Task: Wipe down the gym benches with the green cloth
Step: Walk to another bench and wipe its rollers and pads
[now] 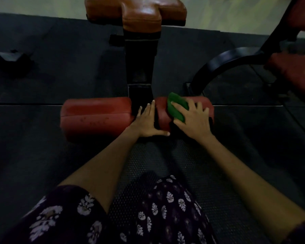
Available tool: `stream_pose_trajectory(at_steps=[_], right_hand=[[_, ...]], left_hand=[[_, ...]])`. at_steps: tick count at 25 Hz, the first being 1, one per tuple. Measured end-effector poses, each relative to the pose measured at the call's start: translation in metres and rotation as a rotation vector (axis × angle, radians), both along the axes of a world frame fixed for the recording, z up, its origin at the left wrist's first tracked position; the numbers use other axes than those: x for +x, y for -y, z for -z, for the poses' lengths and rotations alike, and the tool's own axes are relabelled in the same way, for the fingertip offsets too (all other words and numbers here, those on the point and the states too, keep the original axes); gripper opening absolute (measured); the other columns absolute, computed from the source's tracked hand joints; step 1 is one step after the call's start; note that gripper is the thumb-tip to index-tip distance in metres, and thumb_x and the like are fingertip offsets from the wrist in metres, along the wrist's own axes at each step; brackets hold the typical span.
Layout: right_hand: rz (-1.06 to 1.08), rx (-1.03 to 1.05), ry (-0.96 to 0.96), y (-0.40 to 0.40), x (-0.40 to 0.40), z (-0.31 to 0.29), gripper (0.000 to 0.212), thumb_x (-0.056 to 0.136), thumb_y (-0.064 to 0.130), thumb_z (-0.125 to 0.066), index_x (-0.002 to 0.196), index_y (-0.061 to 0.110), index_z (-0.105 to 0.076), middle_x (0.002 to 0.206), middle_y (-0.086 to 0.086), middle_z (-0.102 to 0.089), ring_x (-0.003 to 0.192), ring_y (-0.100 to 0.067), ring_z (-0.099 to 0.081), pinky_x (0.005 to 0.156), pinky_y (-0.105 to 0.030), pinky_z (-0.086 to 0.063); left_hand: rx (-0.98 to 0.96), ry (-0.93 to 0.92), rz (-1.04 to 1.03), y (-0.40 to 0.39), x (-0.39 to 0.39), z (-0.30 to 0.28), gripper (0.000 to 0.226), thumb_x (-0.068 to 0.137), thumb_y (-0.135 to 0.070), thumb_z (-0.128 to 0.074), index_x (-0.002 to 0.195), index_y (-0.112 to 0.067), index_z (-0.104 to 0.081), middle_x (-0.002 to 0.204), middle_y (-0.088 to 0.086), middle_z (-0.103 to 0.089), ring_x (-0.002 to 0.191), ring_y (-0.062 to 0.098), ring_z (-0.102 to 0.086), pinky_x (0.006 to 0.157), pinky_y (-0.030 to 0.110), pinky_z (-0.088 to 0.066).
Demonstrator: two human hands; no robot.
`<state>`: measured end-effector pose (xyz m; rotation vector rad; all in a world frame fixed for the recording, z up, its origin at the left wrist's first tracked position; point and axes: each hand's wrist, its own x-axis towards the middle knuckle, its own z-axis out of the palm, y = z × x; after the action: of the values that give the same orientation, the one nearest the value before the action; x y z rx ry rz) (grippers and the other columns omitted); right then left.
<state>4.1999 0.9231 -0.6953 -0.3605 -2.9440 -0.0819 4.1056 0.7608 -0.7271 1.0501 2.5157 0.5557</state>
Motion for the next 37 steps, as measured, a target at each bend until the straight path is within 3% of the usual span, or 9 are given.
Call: stream_pose_trajectory(at_steps=[2,4,9,15,18,23,28,34,37], right_hand=[[0.232,-0.130,-0.001,-0.008,-0.010,-0.005,0.054,0.088,0.051,-0.047,0.138,0.035,-0.042,0.143,-0.011,-0.035,0.120,-0.037,-0.038,0.095,-0.050,-0.032],[0.341,-0.184,-0.030,0.008,-0.028,-0.012,0.052,0.089,0.049,-0.047,0.137,0.030,-0.044,0.144,-0.013,-0.033,0.123,-0.038,-0.036,0.098,-0.050,-0.031],[-0.001,-0.075,0.009,0.015,-0.004,-0.005,0.059,0.085,0.045,-0.054,0.141,0.037,-0.038,0.139,-0.013,-0.036,0.118,-0.034,-0.037,0.092,-0.043,-0.033],[0.325,-0.098,-0.065,-0.005,-0.030,-0.020,0.047,0.088,0.044,-0.051,0.131,0.023,-0.052,0.134,-0.016,-0.040,0.120,-0.036,-0.037,0.096,-0.044,-0.031],[0.085,-0.010,-0.018,0.020,-0.051,-0.022,0.045,0.088,0.043,-0.049,0.129,0.024,-0.051,0.135,-0.012,-0.041,0.120,-0.034,-0.038,0.094,-0.043,-0.031],[-0.260,0.038,-0.036,-0.010,0.001,0.000,0.062,0.071,0.044,-0.054,0.131,0.031,-0.054,0.127,-0.016,-0.052,0.103,-0.039,-0.049,0.079,-0.044,-0.036],[0.271,-0.148,-0.100,-0.021,-0.013,-0.012,0.052,0.084,0.044,-0.055,0.133,0.027,-0.051,0.135,-0.014,-0.041,0.120,-0.036,-0.038,0.096,-0.045,-0.031],[-0.187,-0.052,-0.029,0.035,-0.015,-0.003,0.058,0.082,0.042,-0.058,0.138,0.032,-0.045,0.137,-0.011,-0.041,0.115,-0.033,-0.040,0.087,-0.042,-0.031],[0.023,-0.045,-0.085,-0.015,0.008,0.005,0.060,0.083,0.043,-0.059,0.140,0.033,-0.042,0.138,-0.012,-0.038,0.118,-0.033,-0.039,0.092,-0.043,-0.032]], left_hand=[[-0.054,-0.063,0.036,0.001,-0.002,0.002,0.137,0.066,-0.065,-0.070,0.143,-0.001,0.023,0.157,0.013,0.015,0.145,0.021,0.011,0.115,0.041,0.014],[-0.077,-0.148,0.022,-0.002,-0.005,0.003,0.135,0.069,-0.066,-0.066,0.142,0.001,0.024,0.156,0.014,0.017,0.145,0.022,0.010,0.115,0.042,0.012],[-0.136,-0.147,0.024,-0.005,-0.001,0.004,0.132,0.072,-0.064,-0.065,0.141,0.003,0.026,0.155,0.014,0.022,0.145,0.023,0.013,0.114,0.043,0.012],[-0.118,-0.128,0.004,-0.005,-0.001,-0.001,0.133,0.071,-0.060,-0.069,0.141,0.004,0.025,0.155,0.015,0.019,0.145,0.023,0.012,0.114,0.042,0.012],[-0.166,-0.139,-0.001,-0.007,-0.003,-0.001,0.133,0.072,-0.062,-0.067,0.140,0.004,0.026,0.154,0.014,0.024,0.144,0.023,0.015,0.114,0.041,0.012],[-0.117,-0.097,-0.011,-0.006,0.000,0.002,0.134,0.070,-0.058,-0.071,0.141,0.002,0.026,0.155,0.014,0.022,0.144,0.022,0.015,0.112,0.037,0.017],[-0.090,-0.092,-0.023,-0.008,-0.002,-0.004,0.137,0.067,-0.057,-0.074,0.142,0.001,0.025,0.156,0.014,0.016,0.145,0.022,0.012,0.112,0.037,0.017],[-0.211,-0.164,-0.015,-0.004,-0.005,0.002,0.121,0.077,-0.054,-0.067,0.146,0.000,0.016,0.156,0.015,0.017,0.145,0.024,0.014,0.114,0.039,0.012],[-0.102,-0.107,-0.038,-0.005,0.001,0.001,0.135,0.068,-0.057,-0.073,0.143,0.001,0.023,0.156,0.013,0.016,0.145,0.021,0.011,0.114,0.038,0.013]])
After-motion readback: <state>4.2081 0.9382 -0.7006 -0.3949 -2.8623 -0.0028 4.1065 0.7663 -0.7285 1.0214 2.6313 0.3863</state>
